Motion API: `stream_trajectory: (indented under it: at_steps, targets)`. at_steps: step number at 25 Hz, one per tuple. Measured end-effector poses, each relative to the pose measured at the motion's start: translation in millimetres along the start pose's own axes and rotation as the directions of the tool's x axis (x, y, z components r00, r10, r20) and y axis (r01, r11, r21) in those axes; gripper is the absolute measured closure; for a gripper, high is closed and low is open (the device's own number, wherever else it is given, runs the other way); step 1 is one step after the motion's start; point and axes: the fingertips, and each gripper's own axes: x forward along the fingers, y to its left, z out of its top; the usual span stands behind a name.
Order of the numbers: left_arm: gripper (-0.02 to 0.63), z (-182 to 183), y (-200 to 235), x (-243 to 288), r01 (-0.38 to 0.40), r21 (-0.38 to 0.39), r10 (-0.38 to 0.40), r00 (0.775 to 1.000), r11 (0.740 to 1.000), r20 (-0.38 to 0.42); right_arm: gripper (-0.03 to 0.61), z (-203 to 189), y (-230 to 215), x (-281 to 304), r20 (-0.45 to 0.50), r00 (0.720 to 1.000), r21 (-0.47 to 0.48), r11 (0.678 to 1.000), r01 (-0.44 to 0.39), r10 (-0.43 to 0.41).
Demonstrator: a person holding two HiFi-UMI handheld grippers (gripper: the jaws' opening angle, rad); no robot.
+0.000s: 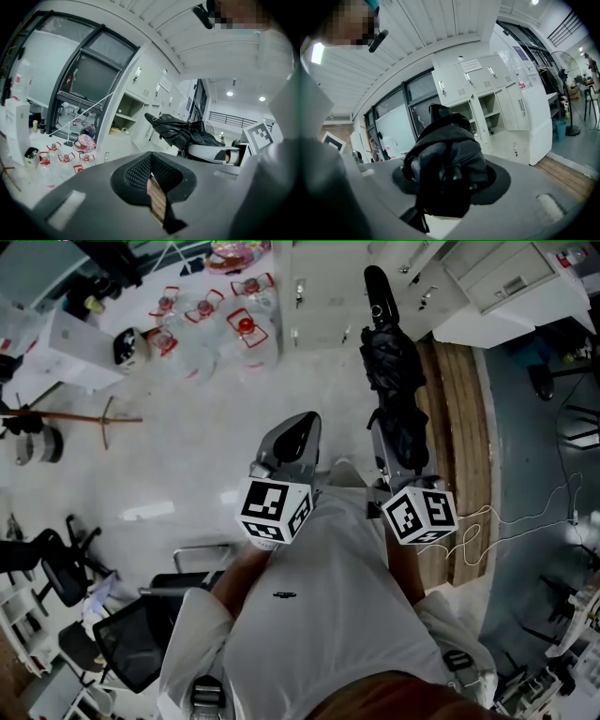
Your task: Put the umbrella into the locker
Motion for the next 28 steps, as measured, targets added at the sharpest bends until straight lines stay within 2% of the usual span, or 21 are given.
stream_trajectory:
  at_steps: [9,16,21,28]
  targets:
    - [0.601,0.1,10.5,16.3,-0.009,-0.015,0.009,1.000,1.000,-0.011,0.333,-1.4,-3.9,22.0,-0.019,1.000,0.007,1.000,-0.017,0.017]
    - [0.601,13.5,31.8,42.8,-0.064,-0.014,0.064,0.998,0.998,-0.013,0.333,2.6,-24.6,65.7,-0.037,0.999,0.020,0.999,-0.034,0.034]
    - [0.601,29.6,59.7,75.6,-0.095,-0.014,0.095,0.995,0.995,-0.022,0.333,7.7,-33.7,110.4,-0.060,0.997,0.033,0.998,-0.047,0.049]
    - [0.601,57.1,86.8,141.7,-0.089,-0.005,0.089,0.996,0.996,-0.032,0.333,22.5,-55.7,174.8,-0.083,0.995,0.030,0.998,-0.049,0.051]
